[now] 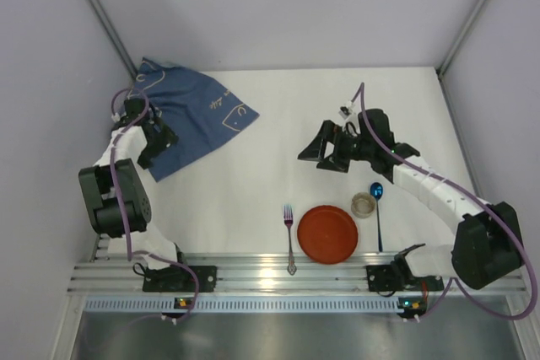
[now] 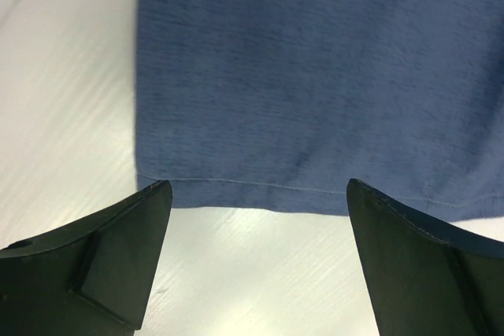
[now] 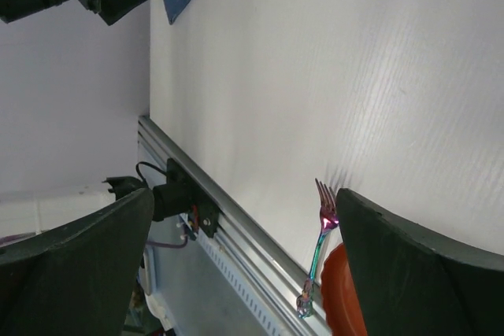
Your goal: Set the dinner table for one person
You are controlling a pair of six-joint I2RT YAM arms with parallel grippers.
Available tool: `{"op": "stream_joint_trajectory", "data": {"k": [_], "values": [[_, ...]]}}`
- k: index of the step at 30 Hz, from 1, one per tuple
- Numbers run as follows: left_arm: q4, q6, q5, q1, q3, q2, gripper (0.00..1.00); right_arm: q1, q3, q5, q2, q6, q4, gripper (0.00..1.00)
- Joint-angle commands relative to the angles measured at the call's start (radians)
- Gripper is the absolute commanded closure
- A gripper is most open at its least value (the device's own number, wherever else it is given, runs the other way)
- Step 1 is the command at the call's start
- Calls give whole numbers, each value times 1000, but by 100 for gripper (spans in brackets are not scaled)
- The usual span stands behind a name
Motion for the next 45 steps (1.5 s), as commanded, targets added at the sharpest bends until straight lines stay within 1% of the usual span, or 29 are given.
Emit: {"op": "stream_joint_trajectory", "data": {"k": [1, 5, 11, 14, 17, 20, 21, 22, 23, 24, 25, 28, 29, 30, 31, 33, 34, 37, 40, 41, 42, 43, 44, 45], "values": [[30, -30, 45, 64, 4, 2, 3, 8, -18, 1, -56, -21, -9, 0], [1, -37, 42, 102, 20, 62, 5, 9, -31, 15, -58, -28, -18, 0], [18, -25, 79, 114, -15, 123, 7, 9, -35, 26, -33, -34, -28, 0], [-14, -14, 82, 116, 6, 172, 9, 8, -30, 30, -13, -42, -33, 0], [-11, -13, 88, 118, 3, 194, 15, 9, -21, 29, 14, -50, -35, 0], [9, -17, 138, 119, -12, 206, 36, 8, -8, 27, 43, -56, -36, 0], [18, -17, 180, 118, -17, 209, 49, 8, -4, 27, 48, -59, -38, 0], [26, -17, 211, 116, -23, 215, 77, 8, -1, 29, 54, -61, -36, 0], [39, -28, 235, 111, -26, 226, 92, 8, -1, 27, 57, -65, -38, 0], [41, -37, 249, 105, -25, 229, 100, 9, -1, 29, 65, -67, -38, 0], [42, -45, 267, 93, -23, 232, 100, 8, 2, 27, 68, -73, -39, 0], [50, -72, 262, 10, -6, 222, 100, 6, 4, 23, 79, -87, -44, 0], [50, -94, 257, -49, 3, 217, 100, 2, 7, 18, 80, -90, -48, 0], [49, -106, 255, -79, 17, 218, 100, 0, 8, 18, 79, -94, -51, 0], [46, -121, 258, -144, 47, 222, 100, -7, 7, 20, 76, -103, -61, 0], [38, -164, 262, -212, 90, 246, 100, -15, 1, 20, 61, -111, -68, 0], [33, -180, 257, -296, 141, 258, 100, -32, -2, 20, 53, -117, -77, 0], [33, -237, 262, -401, 248, 320, 100, -76, -21, 18, 13, -123, -90, 0], [20, -275, 258, -560, 382, 401, 100, -128, -38, 20, -30, -140, -120, 0], [4, -290, 254, -589, 424, 453, 100, -141, -42, 21, -41, -145, -130, 0], [-8, -296, 251, -617, 508, 480, 100, -156, -48, 23, -62, -151, -153, 0], [-37, -301, 252, -667, 552, 508, 100, -185, -53, 24, -73, -163, -163, 0], [-51, -313, 249, -691, 593, 562, 100, -199, -58, 26, -84, -166, -176, 0], [-59, -322, 258, -712, 667, 586, 100, -213, -67, 27, -104, -172, -195, 0]]}}
